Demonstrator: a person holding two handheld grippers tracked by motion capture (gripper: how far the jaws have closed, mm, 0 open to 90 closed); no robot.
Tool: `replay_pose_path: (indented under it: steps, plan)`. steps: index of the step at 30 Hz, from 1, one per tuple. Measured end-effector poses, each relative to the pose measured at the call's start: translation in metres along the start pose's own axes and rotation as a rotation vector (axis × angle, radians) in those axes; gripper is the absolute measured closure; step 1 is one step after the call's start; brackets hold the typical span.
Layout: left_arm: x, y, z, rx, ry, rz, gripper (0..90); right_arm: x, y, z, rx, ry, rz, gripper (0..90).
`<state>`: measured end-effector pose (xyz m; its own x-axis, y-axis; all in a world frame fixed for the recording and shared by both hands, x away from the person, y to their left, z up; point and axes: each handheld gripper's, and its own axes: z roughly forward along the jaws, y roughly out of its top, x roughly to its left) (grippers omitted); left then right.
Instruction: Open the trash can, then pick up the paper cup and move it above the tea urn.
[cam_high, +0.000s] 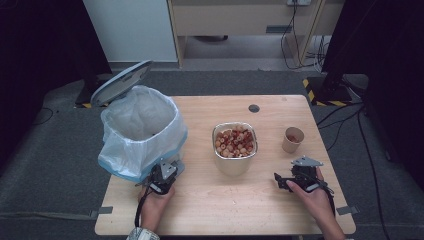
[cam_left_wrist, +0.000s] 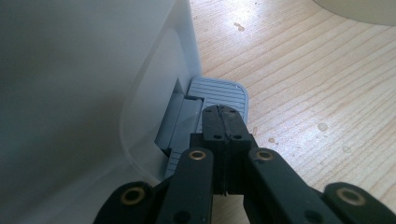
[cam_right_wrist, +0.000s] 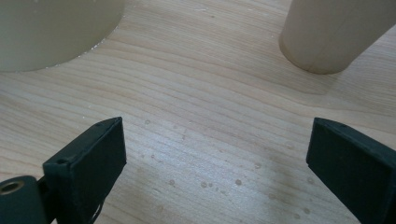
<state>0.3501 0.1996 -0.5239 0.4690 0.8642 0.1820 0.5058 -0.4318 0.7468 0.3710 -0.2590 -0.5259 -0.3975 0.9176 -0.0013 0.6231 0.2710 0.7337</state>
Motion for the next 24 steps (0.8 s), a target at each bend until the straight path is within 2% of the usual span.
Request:
replay_pose_path:
  steps: [4, 11, 20, 24]
  plan:
    - [0.000, 0.000, 0.000, 0.000, -0.001, -0.001, 89.4, -0.001, 0.000, -0.001, -0.007, -0.014, -0.005, 6.7]
    - [0.000, 0.000, 0.000, -0.001, -0.002, -0.004, 89.4, -0.004, 0.001, -0.004, -0.020, -0.035, 0.021, 7.1]
    - [0.000, 0.000, 0.000, -0.002, 0.000, -0.004, 89.5, -0.016, 0.008, -0.014, -0.068, -0.078, 0.108, 6.5]
    - [0.000, 0.000, 0.000, -0.001, 0.000, -0.003, 89.4, -0.021, 0.015, -0.017, -0.059, -0.093, 0.102, 7.0]
